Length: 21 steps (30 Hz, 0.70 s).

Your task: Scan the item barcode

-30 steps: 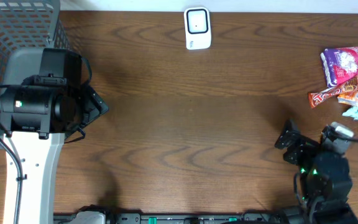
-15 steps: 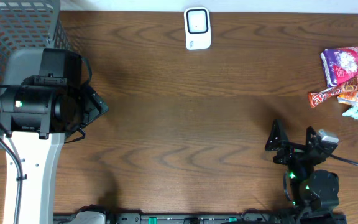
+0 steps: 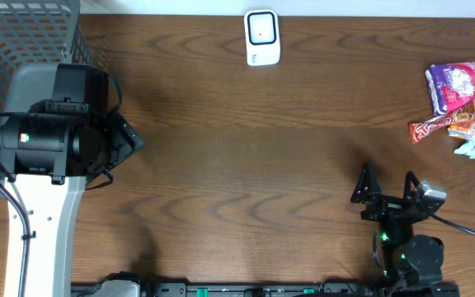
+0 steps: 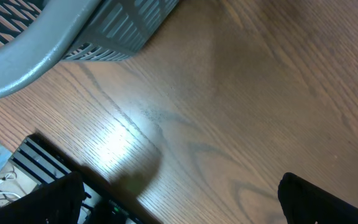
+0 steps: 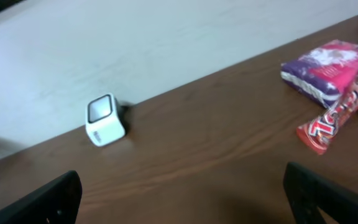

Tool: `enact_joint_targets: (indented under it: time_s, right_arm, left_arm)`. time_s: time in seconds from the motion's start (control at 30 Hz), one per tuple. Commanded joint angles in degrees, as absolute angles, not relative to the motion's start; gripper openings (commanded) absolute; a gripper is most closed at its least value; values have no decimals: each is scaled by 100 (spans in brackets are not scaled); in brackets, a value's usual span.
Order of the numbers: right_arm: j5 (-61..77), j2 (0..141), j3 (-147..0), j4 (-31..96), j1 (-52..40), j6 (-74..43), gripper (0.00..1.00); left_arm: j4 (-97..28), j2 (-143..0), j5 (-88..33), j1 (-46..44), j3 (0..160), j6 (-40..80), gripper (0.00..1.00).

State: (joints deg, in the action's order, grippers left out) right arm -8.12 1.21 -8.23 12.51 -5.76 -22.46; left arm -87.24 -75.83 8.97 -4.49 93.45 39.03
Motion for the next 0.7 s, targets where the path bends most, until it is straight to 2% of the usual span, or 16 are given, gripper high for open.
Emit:
enact_joint_targets:
  time_s: [0.0,0.4,0.67]
  right_arm:
    - [-775,30,-615,1175,-473,-2158,99]
    - [-746,30,-84,462,-311,-2141,99]
    - [-329,30,-32,388,-108,-1293,99]
  left_arm:
    - [-8759,-7522,969,-419,9356,3955,99]
    - [-8759,-7522,969,-419,9356,3955,99]
    - [-8759,-7522,969,-419,9356,3955,99]
